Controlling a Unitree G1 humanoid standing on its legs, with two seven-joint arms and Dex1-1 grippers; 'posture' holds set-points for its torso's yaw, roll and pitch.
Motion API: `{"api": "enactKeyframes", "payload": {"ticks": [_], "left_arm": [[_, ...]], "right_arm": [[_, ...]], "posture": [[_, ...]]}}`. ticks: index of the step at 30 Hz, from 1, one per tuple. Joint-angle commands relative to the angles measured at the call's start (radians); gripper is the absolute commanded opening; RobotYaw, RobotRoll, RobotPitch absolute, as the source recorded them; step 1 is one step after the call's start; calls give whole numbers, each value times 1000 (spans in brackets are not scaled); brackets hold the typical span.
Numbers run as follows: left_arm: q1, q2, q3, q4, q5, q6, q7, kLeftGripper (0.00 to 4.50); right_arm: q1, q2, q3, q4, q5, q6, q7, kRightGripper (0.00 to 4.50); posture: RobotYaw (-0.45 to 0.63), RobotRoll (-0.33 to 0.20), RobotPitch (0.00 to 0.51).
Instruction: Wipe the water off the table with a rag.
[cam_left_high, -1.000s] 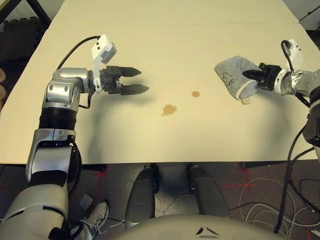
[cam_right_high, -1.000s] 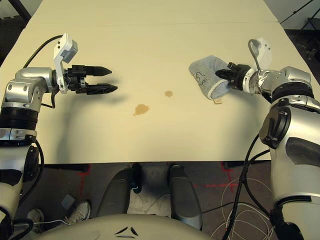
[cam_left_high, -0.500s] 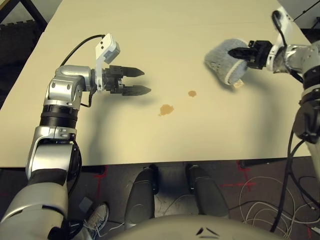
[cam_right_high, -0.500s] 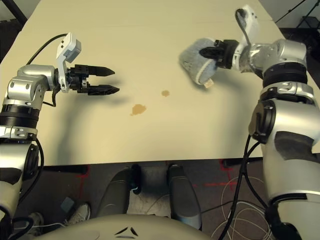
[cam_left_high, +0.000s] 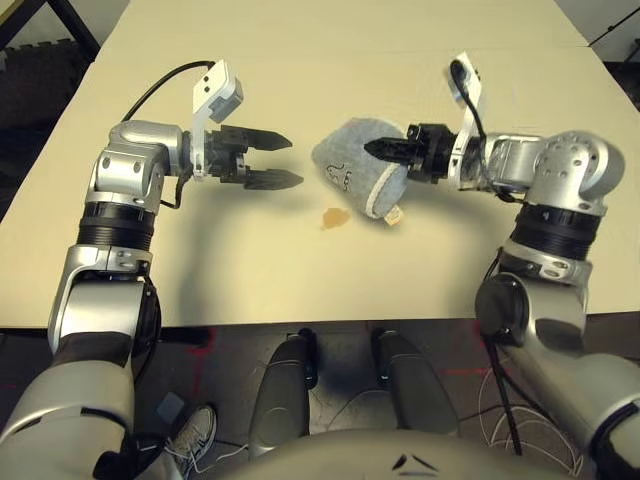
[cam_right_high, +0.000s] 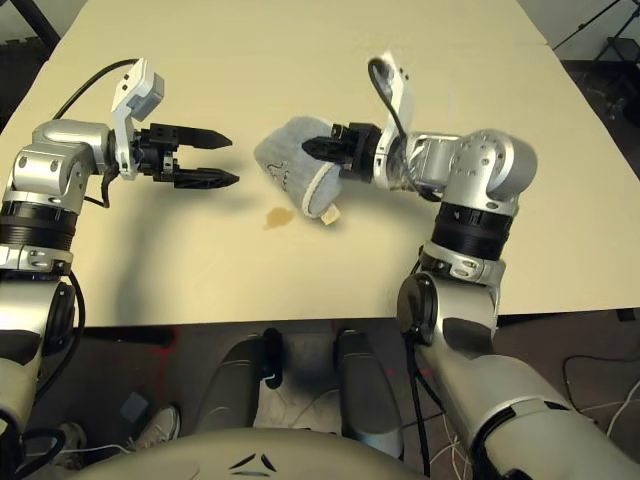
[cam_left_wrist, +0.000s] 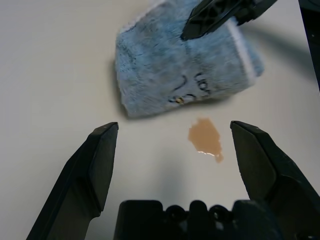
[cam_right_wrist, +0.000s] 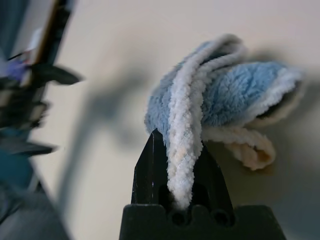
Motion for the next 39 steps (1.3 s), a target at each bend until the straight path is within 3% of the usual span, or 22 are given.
{"api": "enactKeyframes", "payload": {"ticks": [1, 8, 18, 24, 31, 35, 39], "left_arm": [[-7, -2, -11, 8, 3, -7, -12, 4500], [-10, -4, -8, 33, 8, -21, -8, 4500], [-6, -19, -11, 34, 5, -24, -2, 4500], [-12, -25, -13, 44, 8, -29, -5, 4500], [-20, -32, -16, 58, 11, -37, -7, 4500], [-25, -32, -19, 60, 12, -40, -12, 4500], [-25, -10, -27, 28, 12, -29, -42, 4500]], "right_arm": [[22, -25, 0, 45, -9, -76, -39, 30], [47, -79, 86, 92, -7, -171, -44, 30], [87, -250, 260, 149, -68, -375, 21, 30], [24, -358, 269, 302, -116, -516, 25, 30], [-47, -408, 263, 417, -150, -633, 16, 30], [-51, -388, 265, 335, -108, -592, 46, 30], [-41, -332, 261, 89, 7, -400, 56, 30]], "posture": [[-139, 0, 229], [-141, 0, 229], [-151, 0, 224], [-158, 0, 224], [-168, 0, 220], [-167, 0, 219], [-168, 0, 218]]}}
